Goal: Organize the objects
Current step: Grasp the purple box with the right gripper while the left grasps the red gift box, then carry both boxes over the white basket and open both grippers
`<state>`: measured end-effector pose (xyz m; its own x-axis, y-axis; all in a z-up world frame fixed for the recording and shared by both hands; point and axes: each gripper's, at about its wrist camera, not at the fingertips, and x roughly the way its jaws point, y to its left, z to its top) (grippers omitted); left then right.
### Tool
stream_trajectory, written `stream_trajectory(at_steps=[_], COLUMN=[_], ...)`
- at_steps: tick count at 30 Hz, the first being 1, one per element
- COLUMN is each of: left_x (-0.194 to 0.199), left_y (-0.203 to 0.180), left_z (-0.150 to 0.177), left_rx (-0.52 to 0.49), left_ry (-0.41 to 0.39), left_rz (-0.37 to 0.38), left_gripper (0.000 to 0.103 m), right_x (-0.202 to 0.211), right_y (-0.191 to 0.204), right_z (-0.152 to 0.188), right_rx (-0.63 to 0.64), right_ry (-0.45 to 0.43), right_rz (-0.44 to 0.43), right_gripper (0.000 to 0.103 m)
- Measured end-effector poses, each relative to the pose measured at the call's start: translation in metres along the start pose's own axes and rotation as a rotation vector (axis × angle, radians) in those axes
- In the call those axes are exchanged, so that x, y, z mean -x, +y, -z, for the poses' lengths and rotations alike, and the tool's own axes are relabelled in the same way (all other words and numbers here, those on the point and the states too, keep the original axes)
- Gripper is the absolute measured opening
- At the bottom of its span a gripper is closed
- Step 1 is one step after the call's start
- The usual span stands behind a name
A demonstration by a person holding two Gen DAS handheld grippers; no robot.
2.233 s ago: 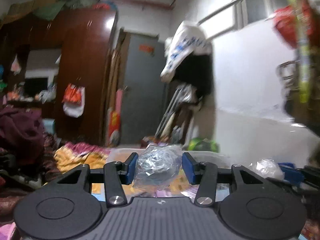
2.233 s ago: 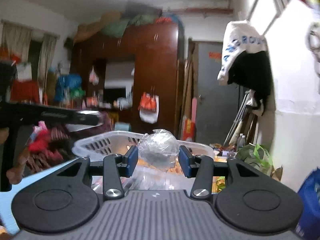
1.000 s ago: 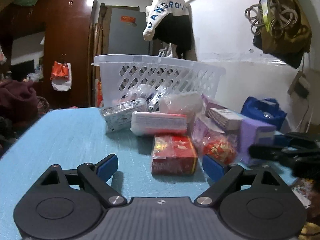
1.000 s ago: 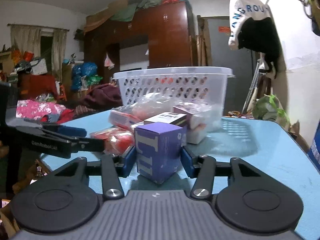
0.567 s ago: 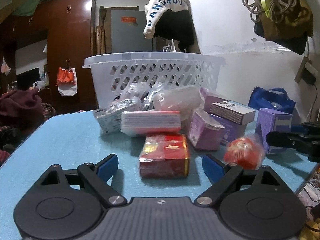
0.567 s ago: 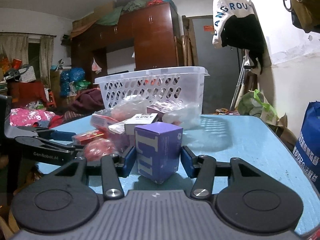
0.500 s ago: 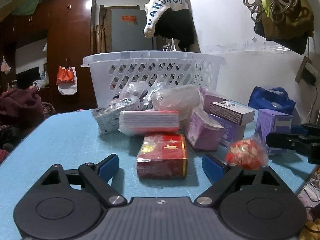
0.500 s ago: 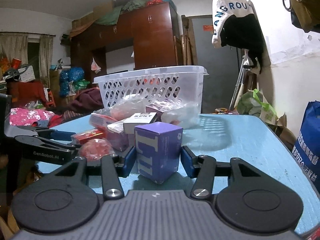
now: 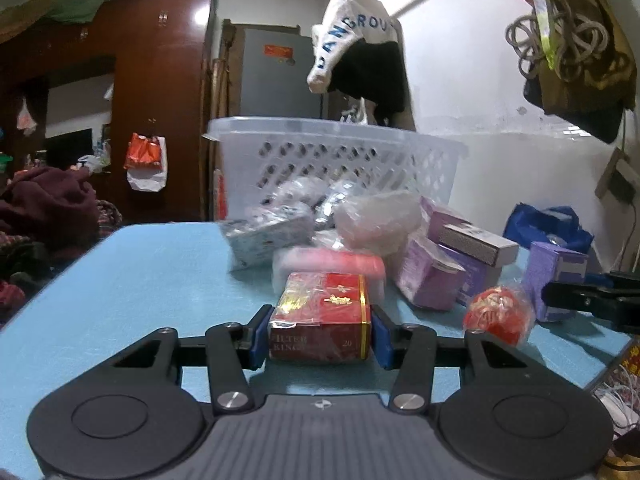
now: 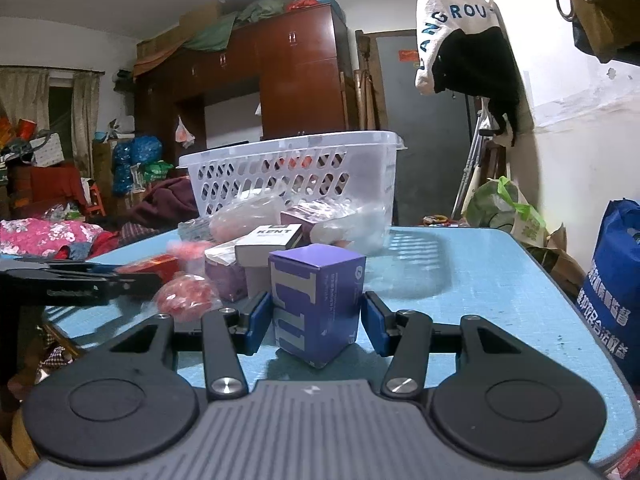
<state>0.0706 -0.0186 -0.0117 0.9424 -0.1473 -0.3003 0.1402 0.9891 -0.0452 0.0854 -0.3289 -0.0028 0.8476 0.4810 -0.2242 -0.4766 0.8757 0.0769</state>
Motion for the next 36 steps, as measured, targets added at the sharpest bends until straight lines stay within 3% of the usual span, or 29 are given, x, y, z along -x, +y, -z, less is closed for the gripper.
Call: stream_trajectory(at_steps=[9,30,33,36], left_x=[0.012,0.015,0.02,0.019], left_y=[0.024,0.026,0.029,0.035], left_z=[-0.008,-0.009,-0.02,-0.055], left_rx=[0.057,0.063,0.079,0.079], left_ry=[-0.047,-0.06,-0.102,-0.168], left_rz=[-0.026,-0.007,0.027,0.063], left_gripper=[0.053,0.053,0.053,0.053], right_x=[0.005,0.008,0.013,0.013], right_y=[0.0,-0.001,0.0,0.004], right_z=[-0.002,-0.005,-0.023,-0.066], right_rx=[0.001,-0.001,0.001,0.035], right_ry=[-0.011,-0.02,-0.065,-0.146], right_rz=[0.008,0.005,0.032,0.042], right_gripper=[0.053,0.053,0.053,0.053])
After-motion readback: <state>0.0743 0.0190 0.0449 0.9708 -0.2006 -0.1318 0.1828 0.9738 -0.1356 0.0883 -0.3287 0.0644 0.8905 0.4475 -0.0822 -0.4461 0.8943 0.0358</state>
